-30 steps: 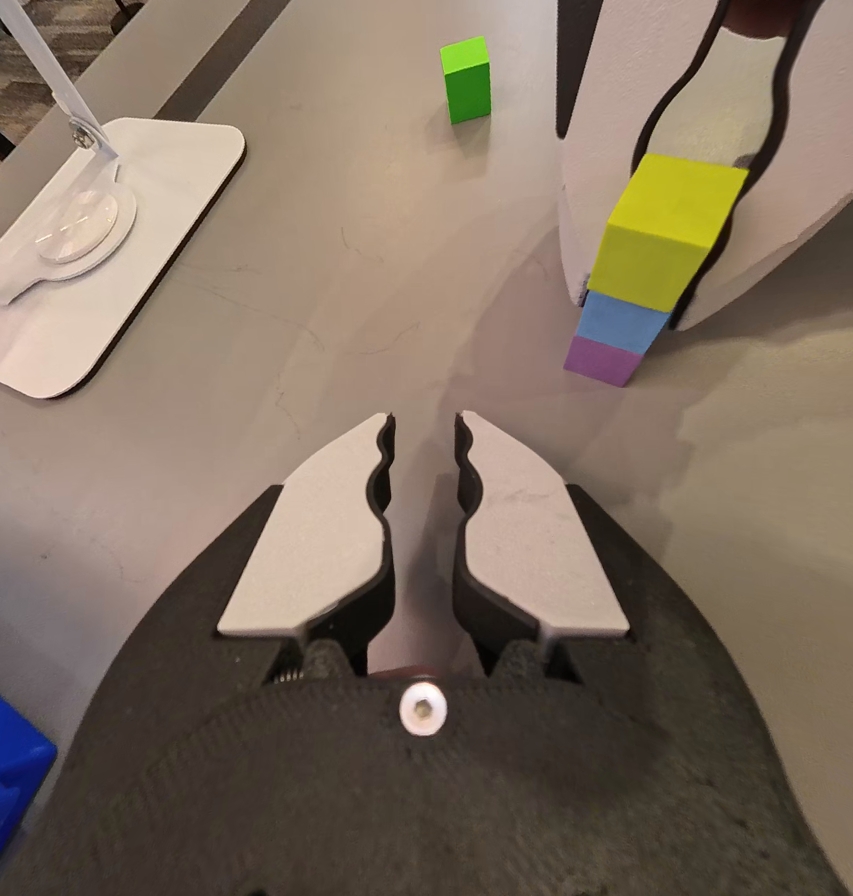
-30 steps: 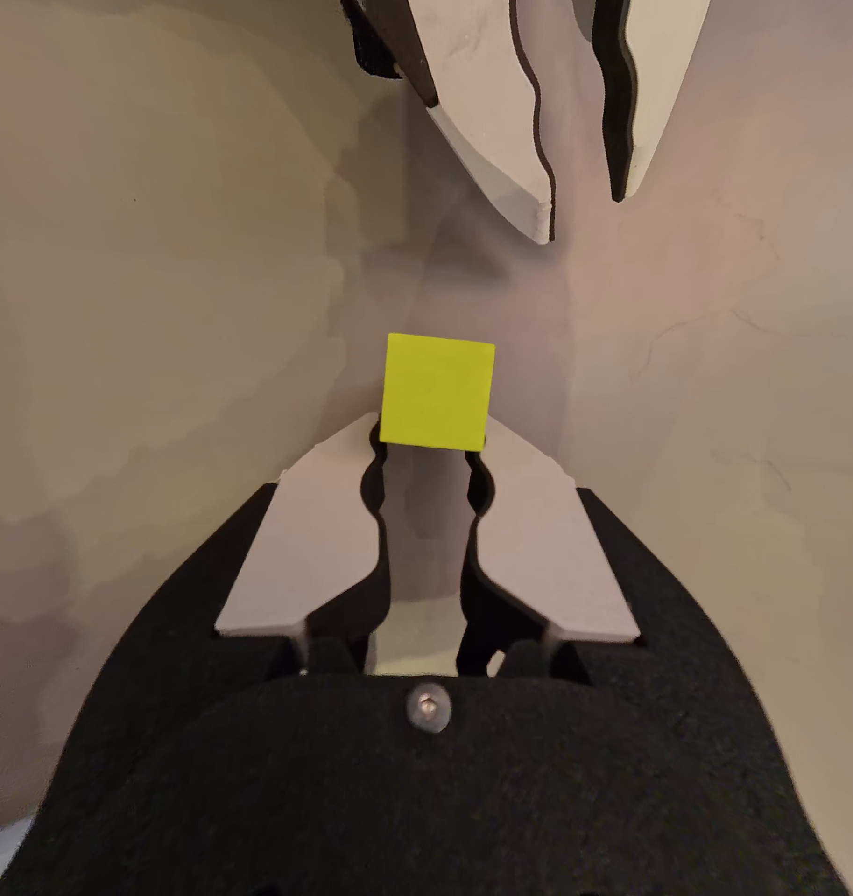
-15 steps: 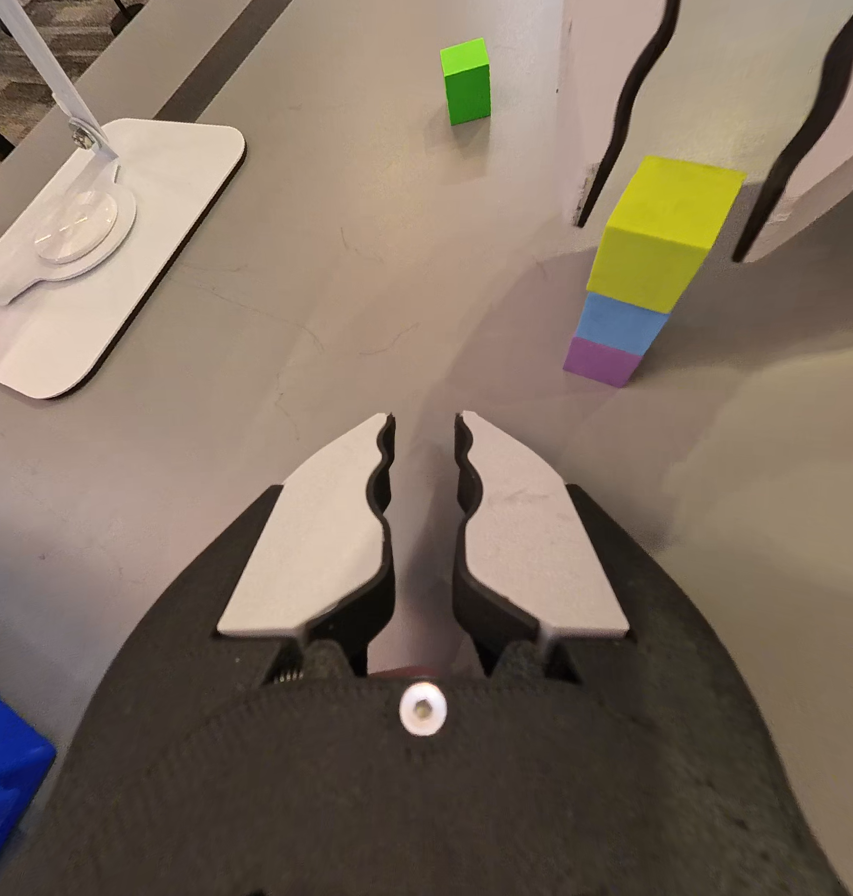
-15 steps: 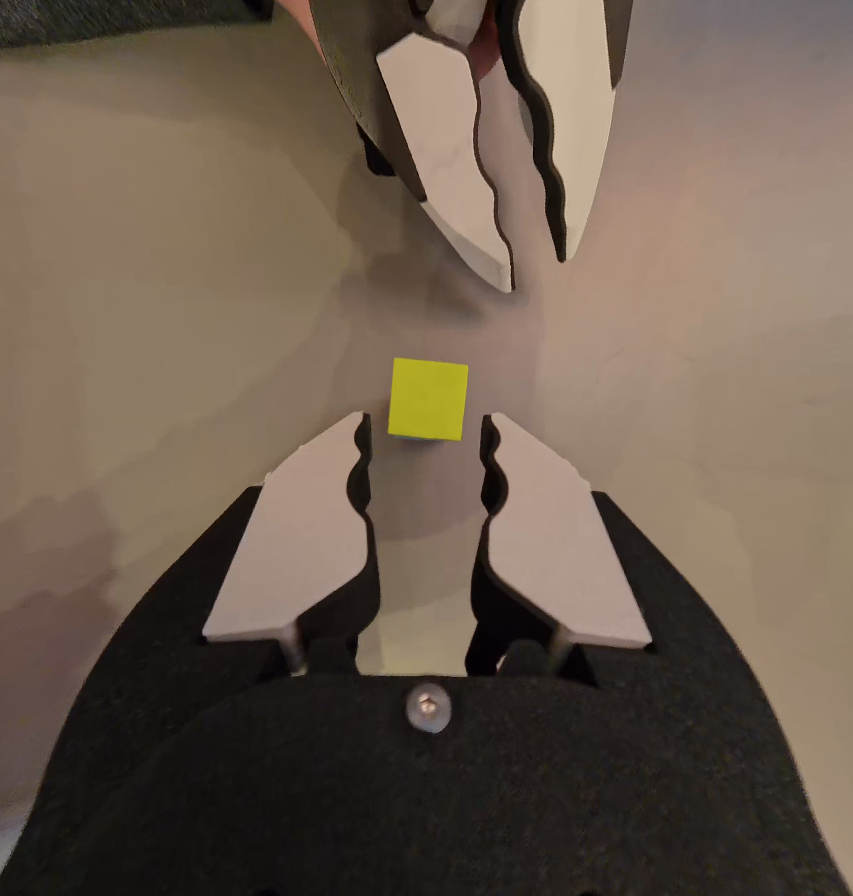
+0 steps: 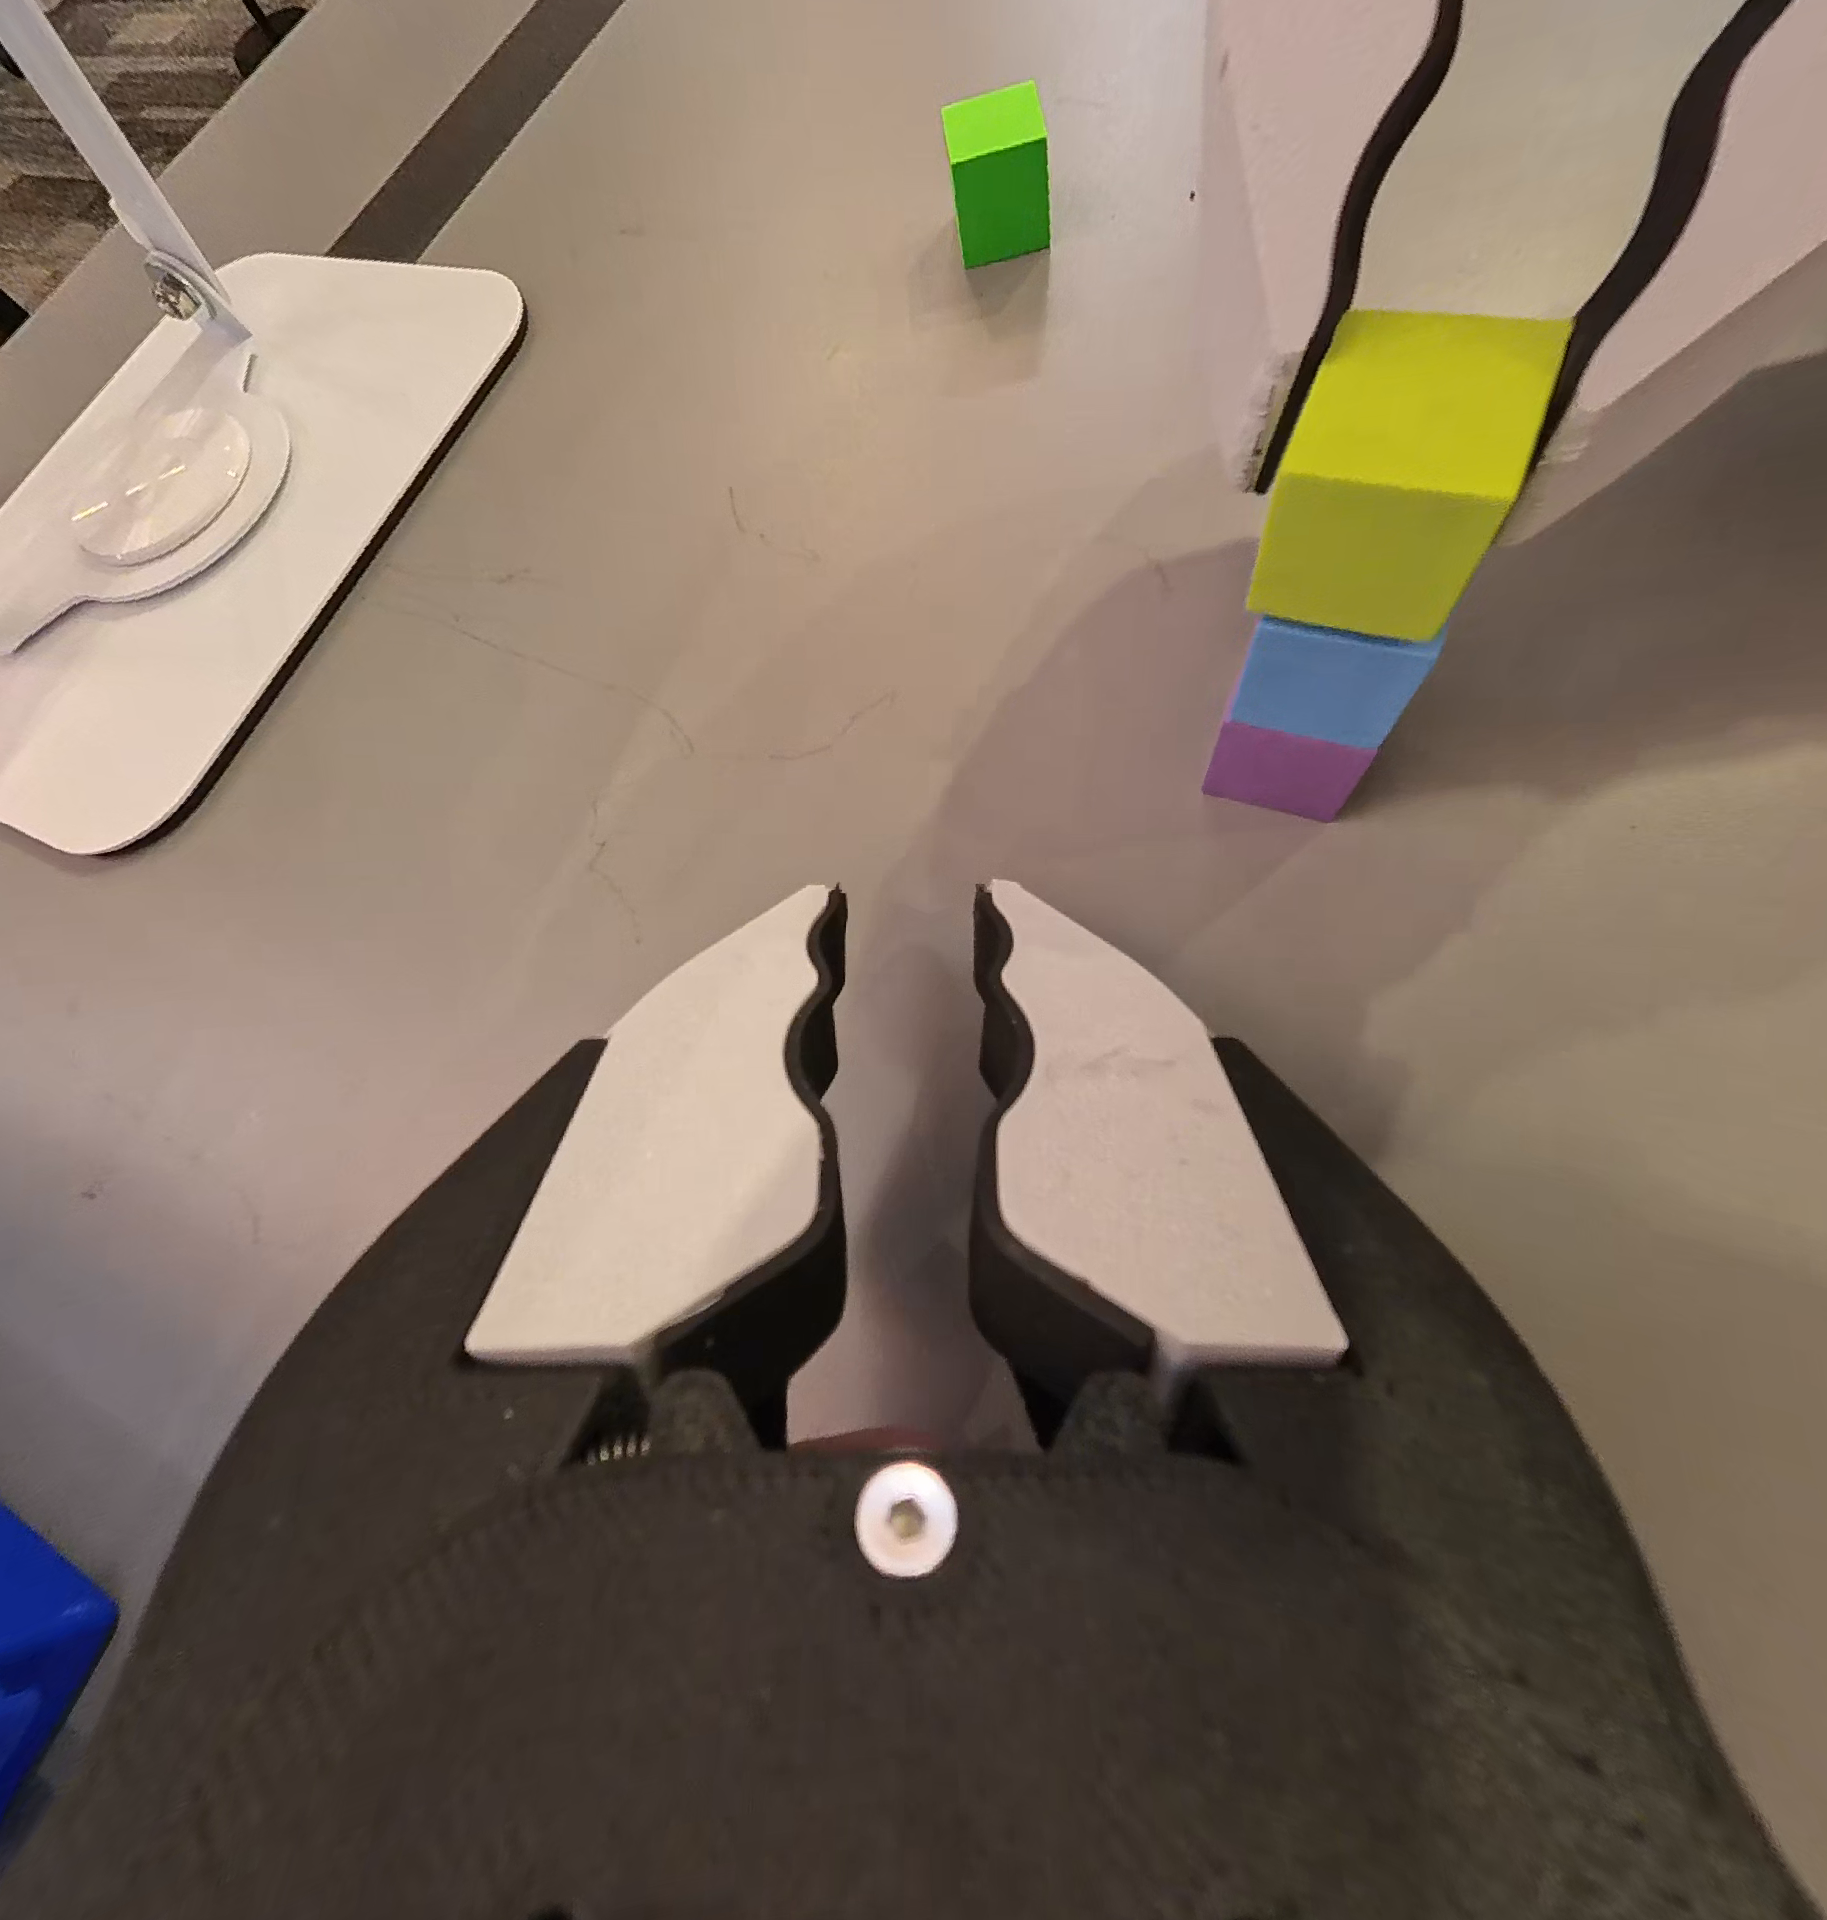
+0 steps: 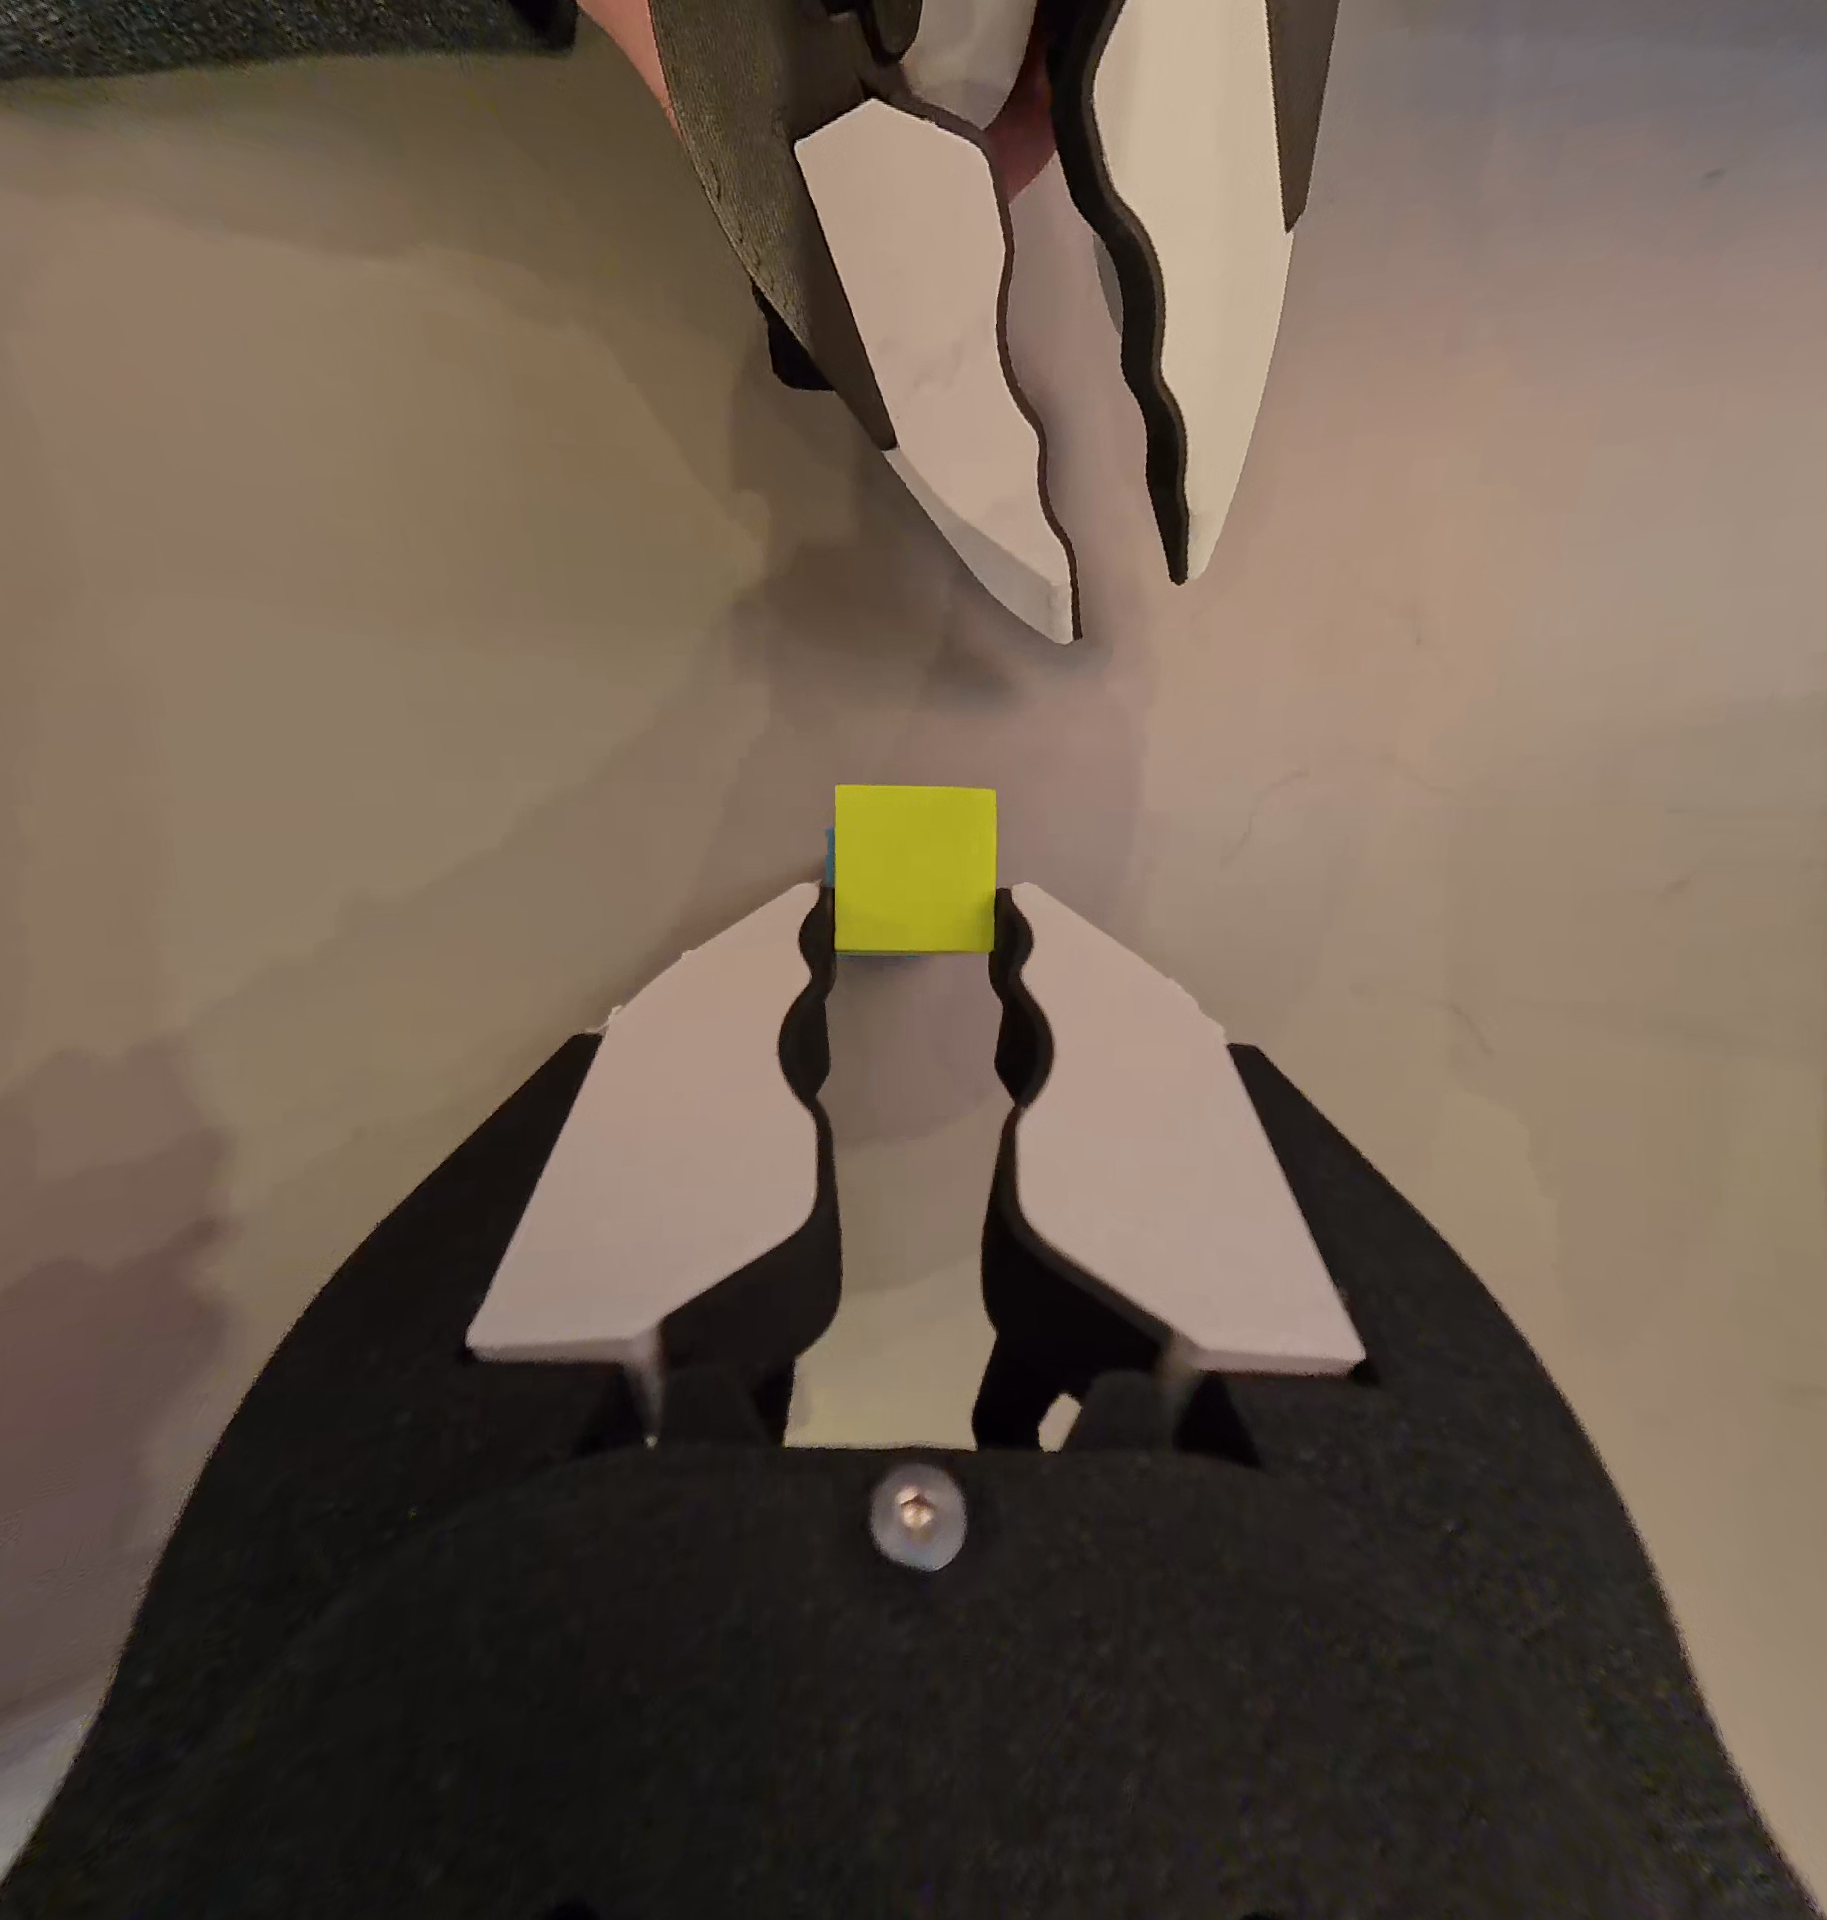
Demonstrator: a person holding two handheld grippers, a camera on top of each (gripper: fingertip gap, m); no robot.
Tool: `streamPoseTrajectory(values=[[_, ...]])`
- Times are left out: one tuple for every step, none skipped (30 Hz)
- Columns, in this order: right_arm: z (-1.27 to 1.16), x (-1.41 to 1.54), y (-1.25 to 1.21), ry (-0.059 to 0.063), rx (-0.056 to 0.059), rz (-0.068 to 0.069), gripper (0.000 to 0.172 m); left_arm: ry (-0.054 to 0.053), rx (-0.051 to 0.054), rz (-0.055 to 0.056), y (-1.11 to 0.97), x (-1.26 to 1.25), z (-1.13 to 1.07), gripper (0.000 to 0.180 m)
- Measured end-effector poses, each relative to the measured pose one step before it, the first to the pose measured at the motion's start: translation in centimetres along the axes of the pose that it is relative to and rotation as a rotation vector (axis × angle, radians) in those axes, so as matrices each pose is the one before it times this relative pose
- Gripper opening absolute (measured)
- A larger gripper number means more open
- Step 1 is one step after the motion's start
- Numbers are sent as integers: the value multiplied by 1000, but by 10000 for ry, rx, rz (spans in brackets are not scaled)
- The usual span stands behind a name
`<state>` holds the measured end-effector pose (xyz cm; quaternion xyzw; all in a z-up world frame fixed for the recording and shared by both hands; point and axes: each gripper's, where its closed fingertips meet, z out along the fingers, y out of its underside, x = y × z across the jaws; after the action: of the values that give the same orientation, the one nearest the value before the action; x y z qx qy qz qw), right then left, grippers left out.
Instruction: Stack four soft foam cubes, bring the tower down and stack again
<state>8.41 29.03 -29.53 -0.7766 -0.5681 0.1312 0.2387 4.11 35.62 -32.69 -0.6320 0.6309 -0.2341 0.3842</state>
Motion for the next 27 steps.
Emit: streamPoseTrajectory(values=[[2, -57, 12, -39, 7, -28, 28, 0, 3, -4, 3, -7, -4, 23], [16, -68, 6, -44, 11, -40, 28, 2, 5, -3, -14, 3, -3, 23], [9, -5, 43, -11, -11, -39, 28, 3, 3, -4, 3, -4, -4, 23], [0, 14, 23, -16, 2, -10, 28, 3, 3, -4, -10, -5, -2, 23], [2, -50, -25, -47, 28, -6, 28, 1, 3, -2, 2, 2, -6, 23], [-3, -49, -42, -28, 31, -34, 28, 2, 0, -2, 0, 4, 0, 23], [22, 15, 22, 16, -16, -16, 28, 2, -1, -1, 2, -6, 1, 23], [30, 25, 56, 0, -36, 9, 28, 1, 0, 1, -6, 1, 8, 23], [33, 11, 4, -6, 5, -1, 28, 1, -2, 0, 3, 1, -2, 23], [18, 12, -13, 6, 20, -3, 28, 1, -2, 2, 10, 2, 5, 23], [34, 22, 25, 6, -6, 4, 28, 2, -3, 3, -3, 11, 3, 23], [26, -18, 36, -12, -12, 0, 28, 0, -2, 4, -4, -2, 6, 23], [35, -12, -1, -14, 17, 7, 28, -1, -2, 4, 10, 8, 2, 23], [35, -1, 0, -10, 15, 12, 28, 2, 0, -1, 0, 3, 0, 23], [17, -12, 31, -14, -1, 11, 28, 2, 4, -2, -13, 2, -3, 23], [5, -17, 9, -6, -2, 0, 28, 1, 1, 1, 4, -1, -7, 23], [-9, 28, -6, 19, 7, 1, 28, -1, 0, 1, 2, 1, 13, 23], [-8, 39, -25, 26, 10, 7, 28, 0, 0, 2, 0, -1, 0, 23], [5, -10, -32, 6, 17, -5, 28, -1, -4, 2, 4, 7, -5, 23], [11, -56, -22, -27, 8, -7, 28, 0, -2, 2, -3, 0, 6, 23], [16, -31, 11, -10, -16, -17, 28, 1, 0, 1, 0, 1, 0, 23], [12, -13, 16, 2, -6, -23, 28, 0, -2, 2, 2, -1, -1, 23], [-2, -24, 4, -18, -3, 1, 28, 0, -1, 2, 8, 10, 3, 23], [-3, -7, 6, -4, -5, 4, 28, 1, 2, -3, -10, -9, -2, 23], [-2, 11, 25, 2, -11, 5, 28, 4, -1, -4, 2, -2, 1, 23], [9, -7, 4, -8, 1, -6, 28, 3, -5, 0, 8, 6, 10, 23], [-5, -7, 8, -5, 0, 3, 28, 0, -1, 4, 0, 7, -2, 23]])
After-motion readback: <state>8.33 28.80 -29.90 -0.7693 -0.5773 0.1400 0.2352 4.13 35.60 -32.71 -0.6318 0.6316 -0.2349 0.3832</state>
